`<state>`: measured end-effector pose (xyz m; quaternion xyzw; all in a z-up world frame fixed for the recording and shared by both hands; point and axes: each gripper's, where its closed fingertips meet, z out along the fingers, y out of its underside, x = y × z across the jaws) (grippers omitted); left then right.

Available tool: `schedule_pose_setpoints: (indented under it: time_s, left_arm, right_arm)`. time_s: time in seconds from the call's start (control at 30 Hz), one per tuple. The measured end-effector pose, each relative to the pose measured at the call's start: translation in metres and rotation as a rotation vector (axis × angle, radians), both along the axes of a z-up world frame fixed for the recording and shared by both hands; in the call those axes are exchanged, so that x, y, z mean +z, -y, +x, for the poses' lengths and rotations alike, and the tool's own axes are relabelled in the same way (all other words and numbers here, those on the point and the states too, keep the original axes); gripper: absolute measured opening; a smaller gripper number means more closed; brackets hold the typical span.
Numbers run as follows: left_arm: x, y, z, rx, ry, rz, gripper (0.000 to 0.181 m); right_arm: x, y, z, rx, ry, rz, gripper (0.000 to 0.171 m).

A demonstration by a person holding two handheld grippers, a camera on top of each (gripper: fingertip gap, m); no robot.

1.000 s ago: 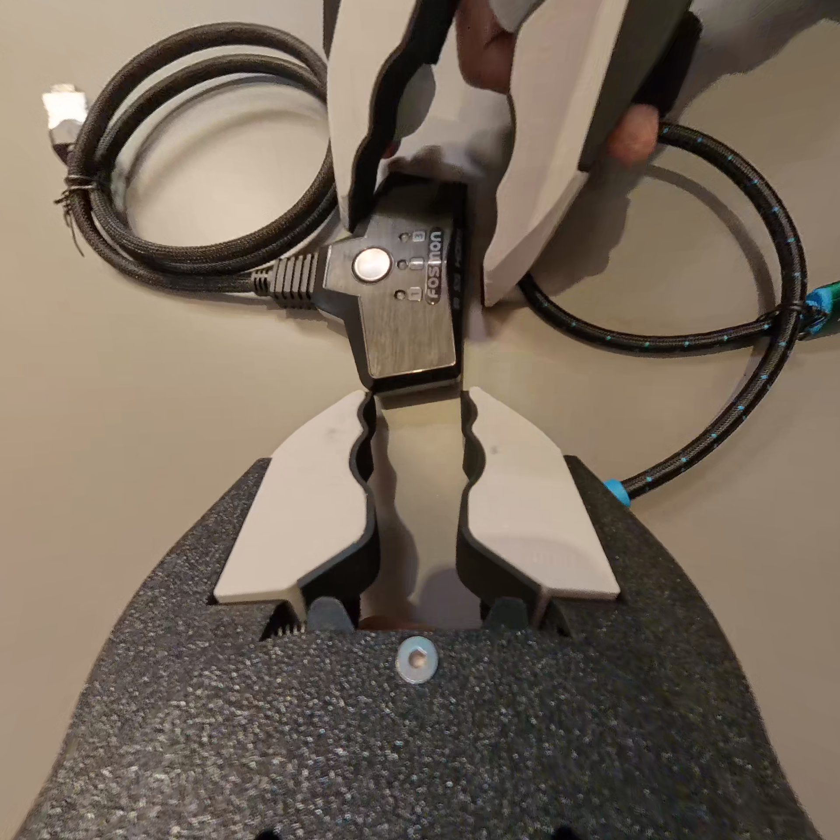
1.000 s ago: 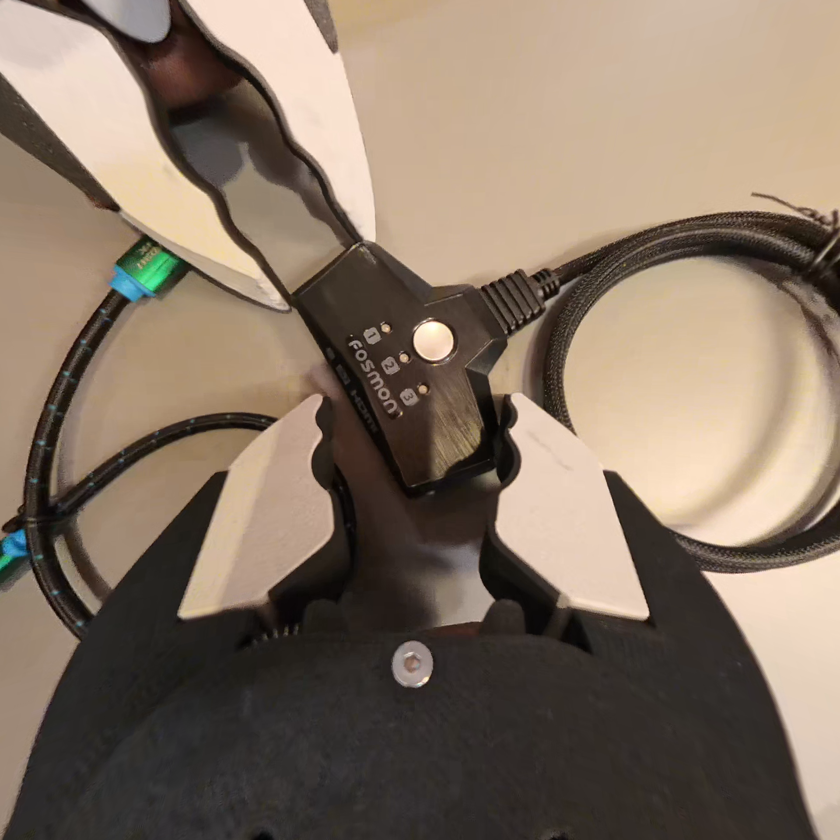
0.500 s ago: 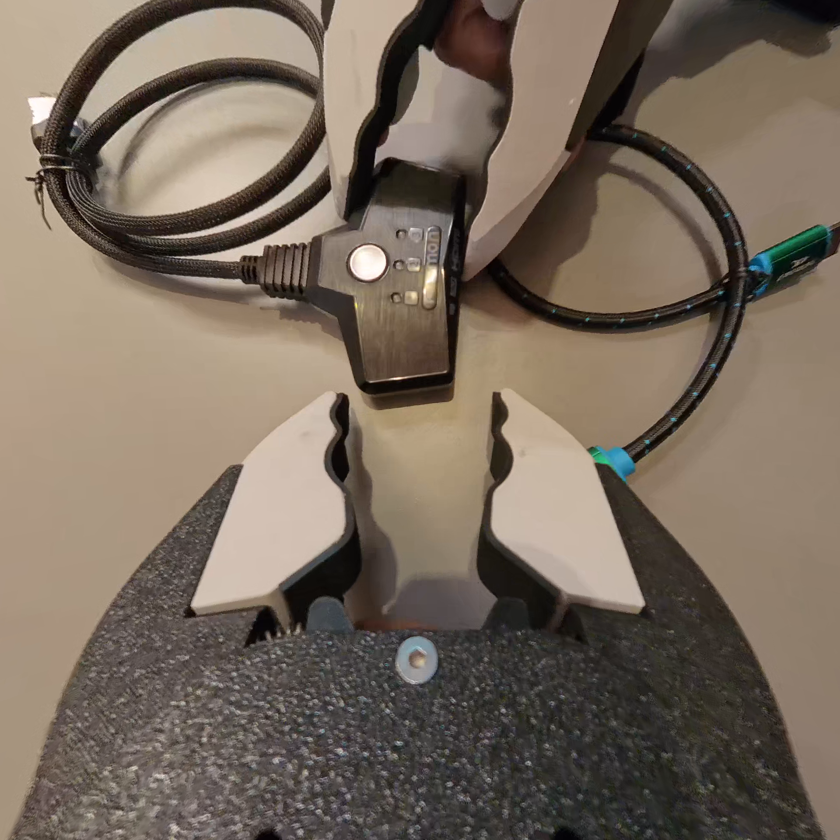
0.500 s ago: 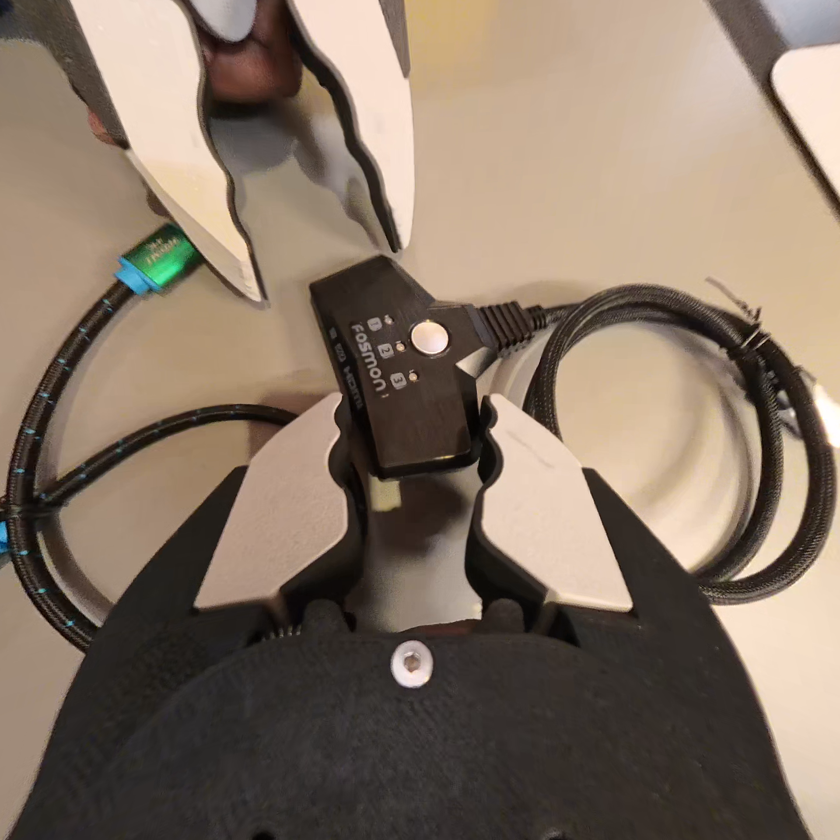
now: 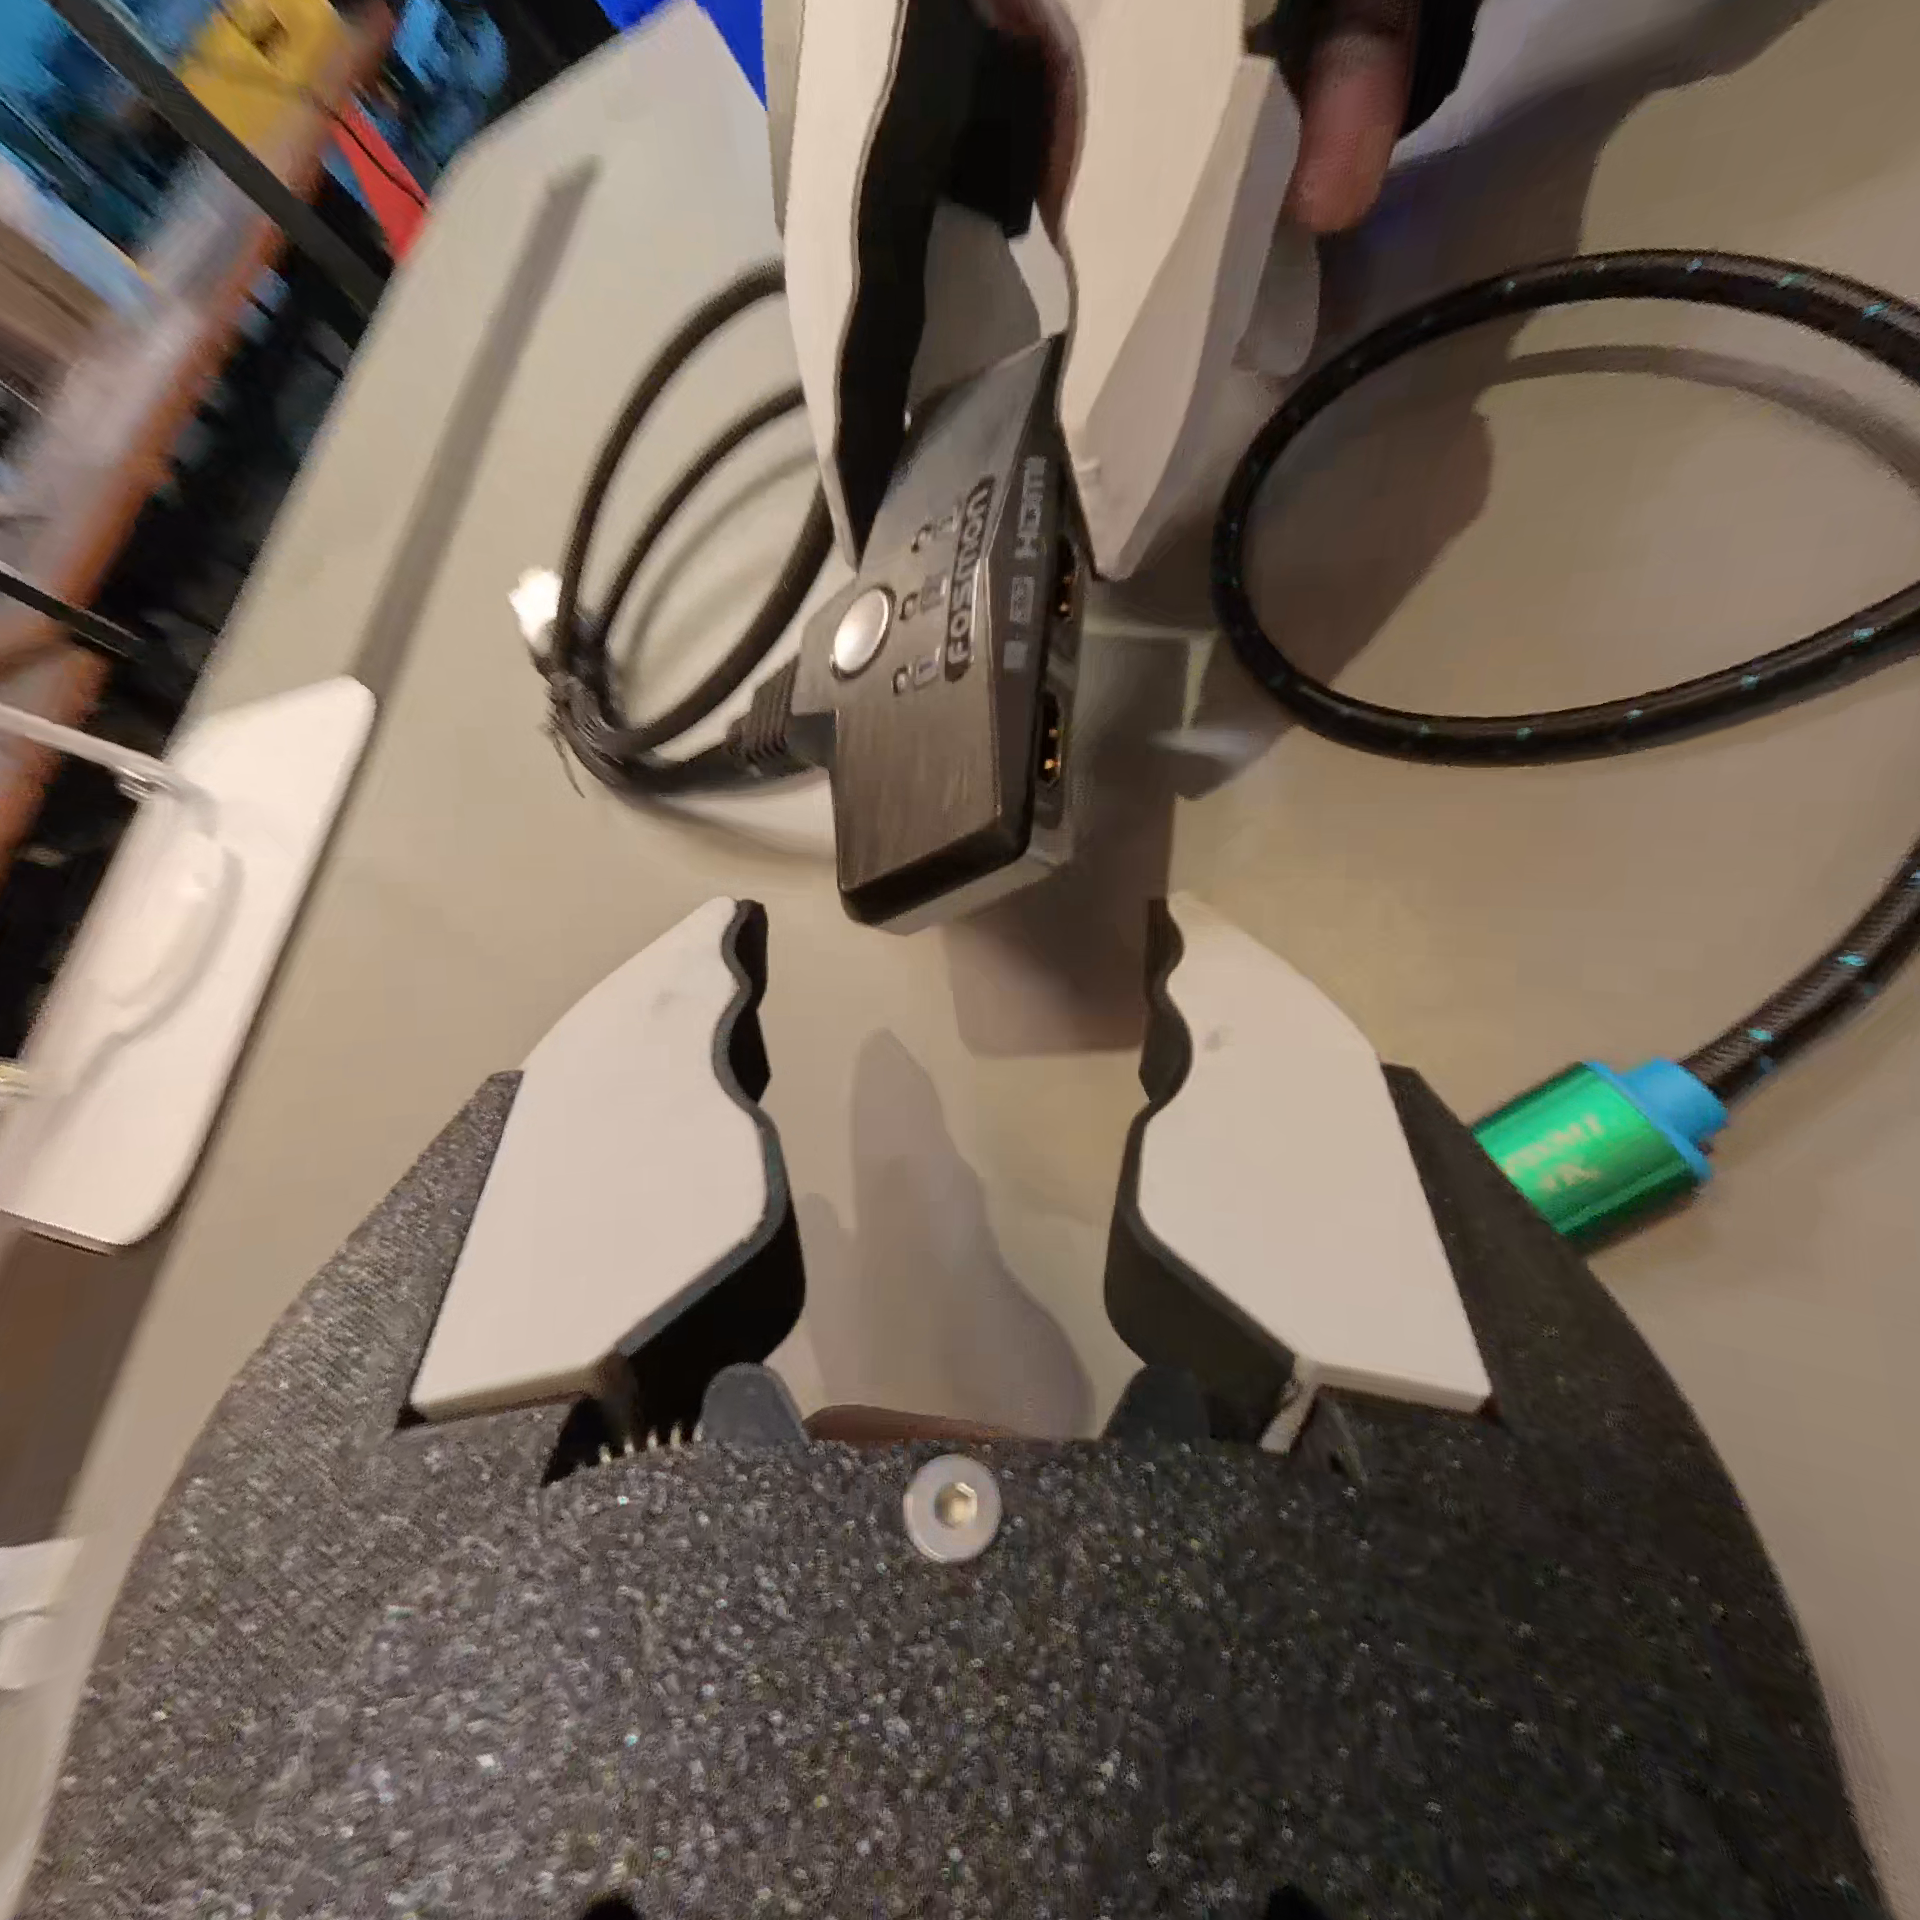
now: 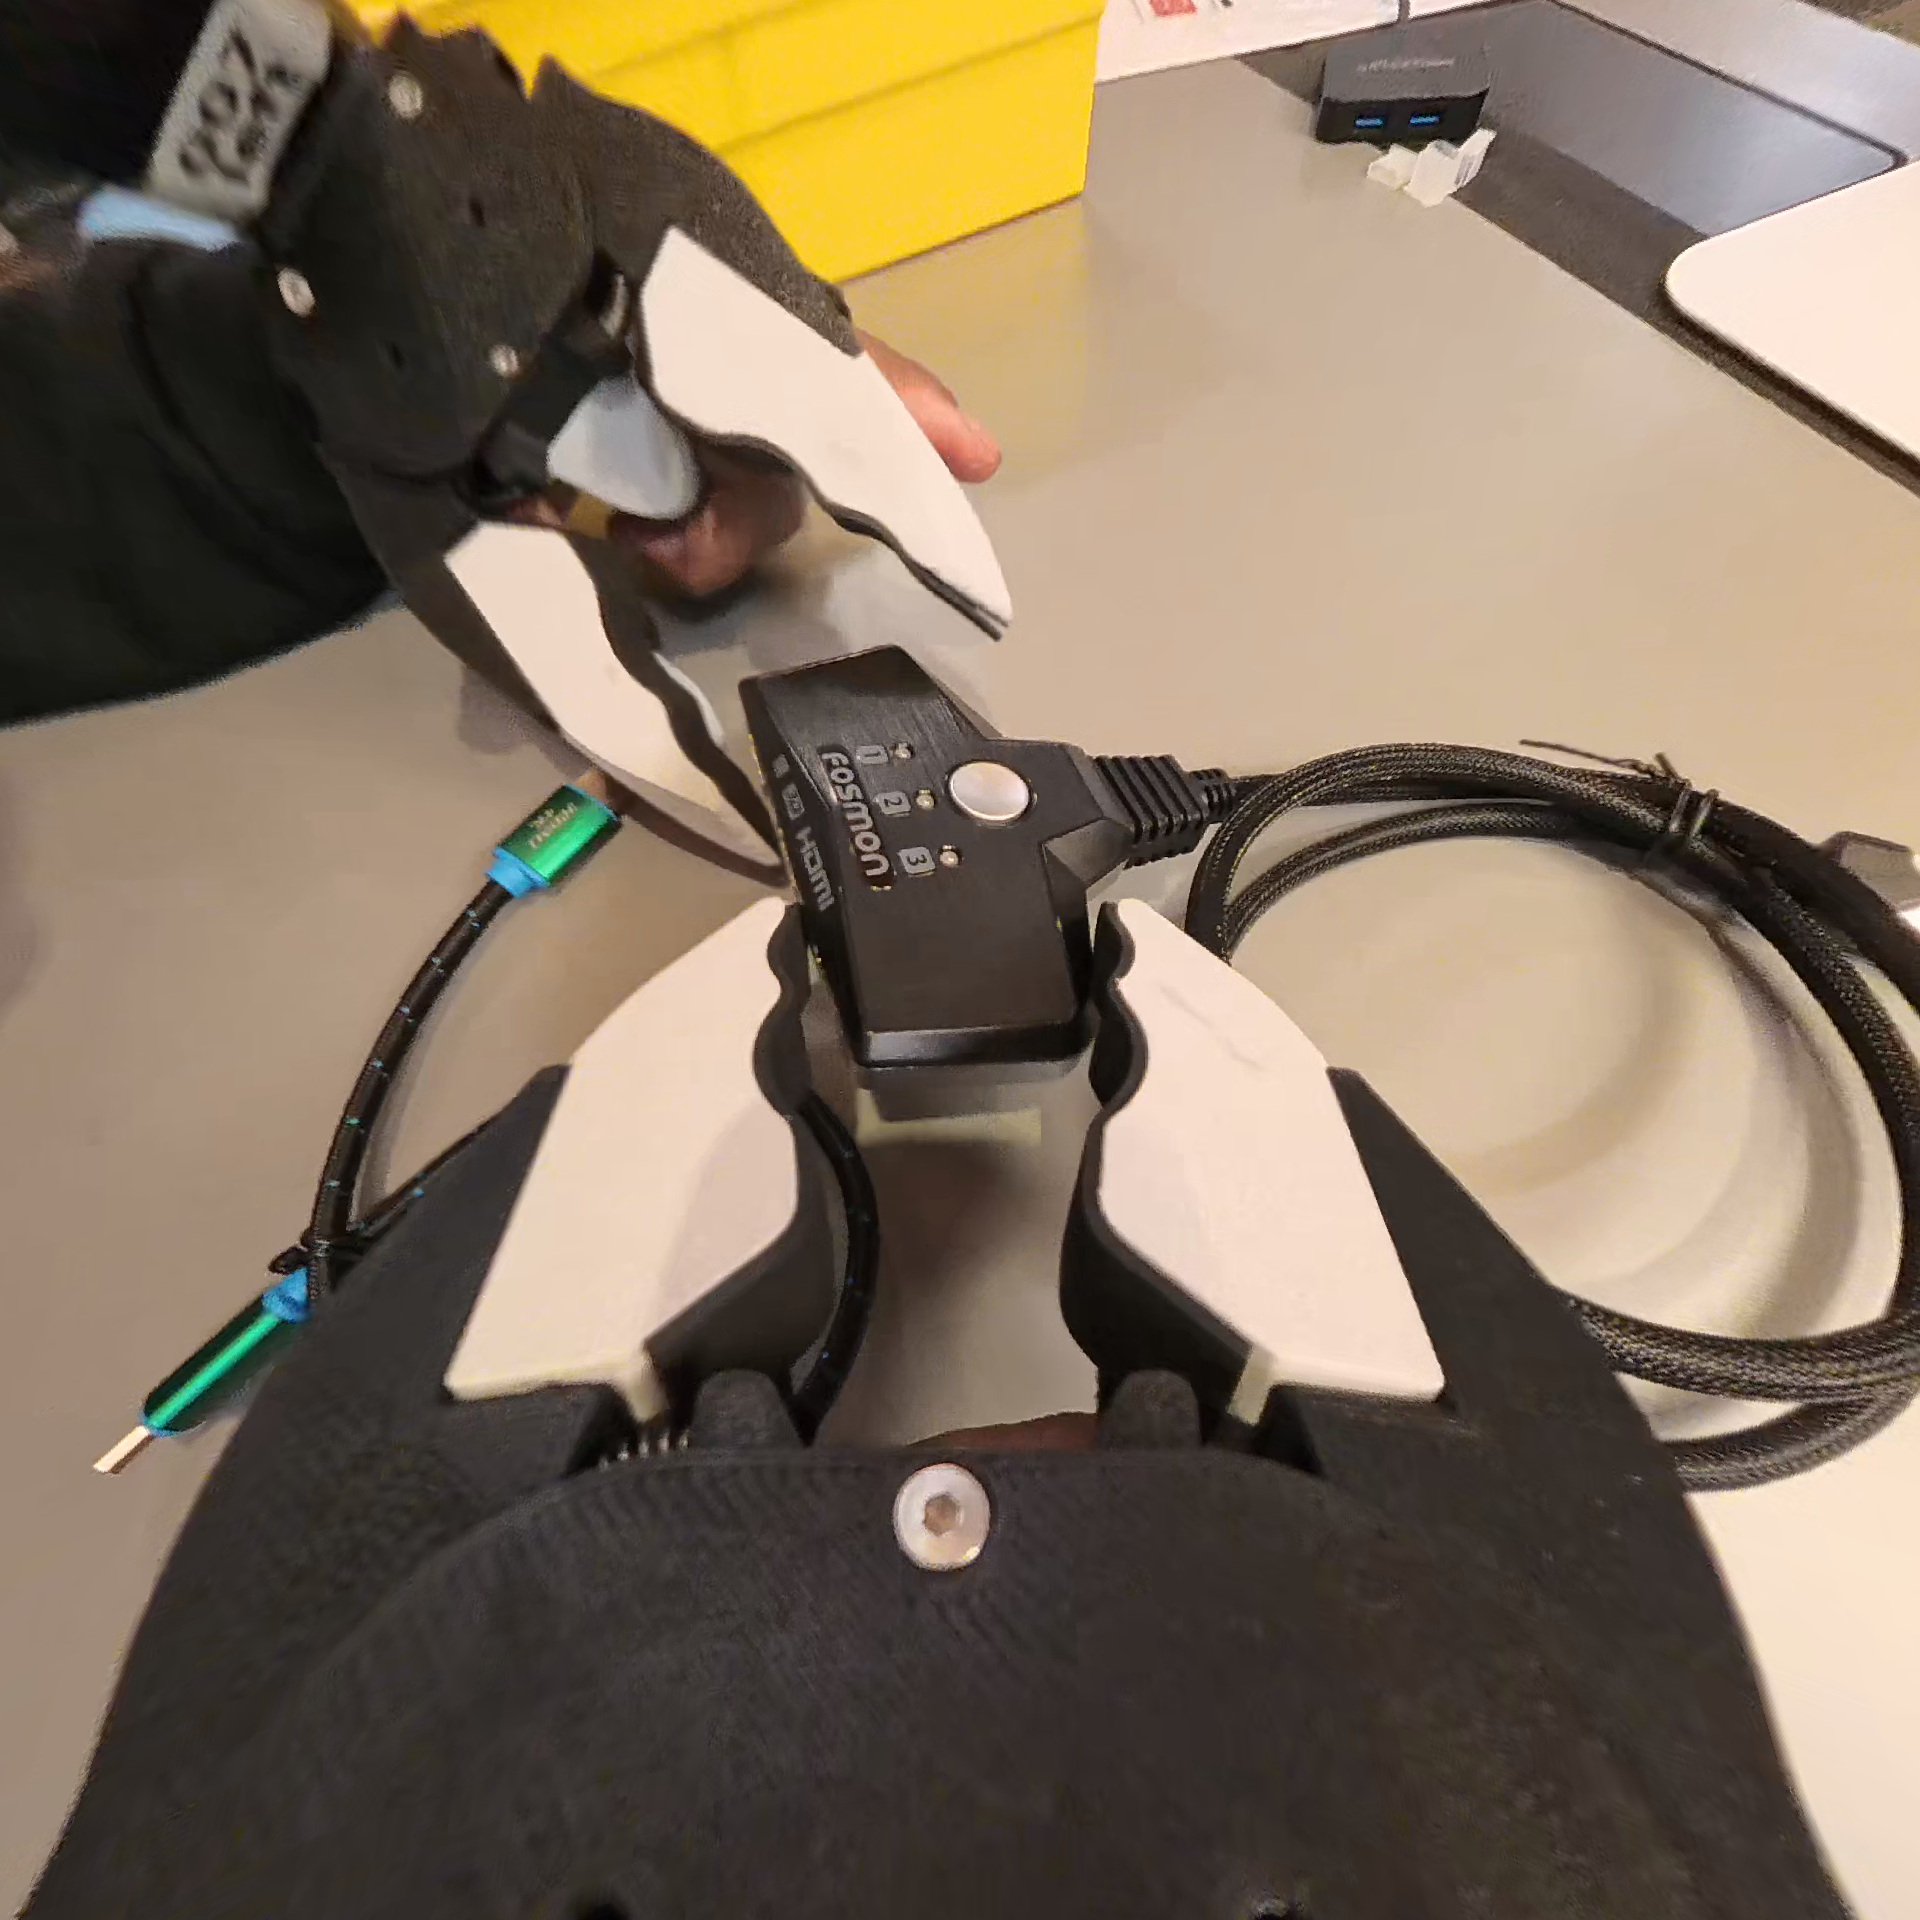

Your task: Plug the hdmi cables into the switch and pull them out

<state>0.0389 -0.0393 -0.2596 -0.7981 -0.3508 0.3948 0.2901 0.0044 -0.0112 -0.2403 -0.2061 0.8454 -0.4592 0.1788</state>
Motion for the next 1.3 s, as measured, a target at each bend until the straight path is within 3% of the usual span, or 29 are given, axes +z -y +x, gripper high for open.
schedule_pose_setpoints:
  time_s: [0.03, 0.23, 0.33, 0.57, 0.93, 1.1, 1.3]
  left_arm:
    - [0.003, -0.001, -0.004, -0.006, -0.05, -0.032, 0.07]
    - [0.018, -0.01, -0.014, -0.047, -0.285, -0.206, 0.062]
    - [0.031, -0.024, -0.012, -0.107, -0.393, -0.18, 0.051]
    - [0.03, -0.034, -0.011, -0.149, -0.422, -0.233, 0.03]
    - [0.043, -0.004, -0.013, -0.035, -0.473, -0.437, 0.023]
    - [0.054, 0.028, -0.01, 0.087, -0.501, -0.515, 0.023]
    - [0.061, 0.043, -0.008, 0.162, -0.524, -0.597, 0.022]
  right_arm:
    - [0.002, 0.0, 0.001, 0.003, 0.024, -0.002, 0.053]
    - [0.015, -0.006, 0.014, 0.095, 0.142, -0.049, 0.052]
    - [0.016, -0.009, 0.022, 0.142, 0.144, -0.066, 0.052]
    - [0.015, -0.012, 0.029, 0.189, 0.135, -0.084, 0.05]
    - [0.032, 0.0, 0.009, 0.018, 0.029, -0.17, 0.044]
    - [0.063, -0.01, 0.032, 0.054, 0.127, -0.22, 0.036]
    - [0.018, -0.029, 0.105, 0.211, 0.0, 0.021, 0.043]
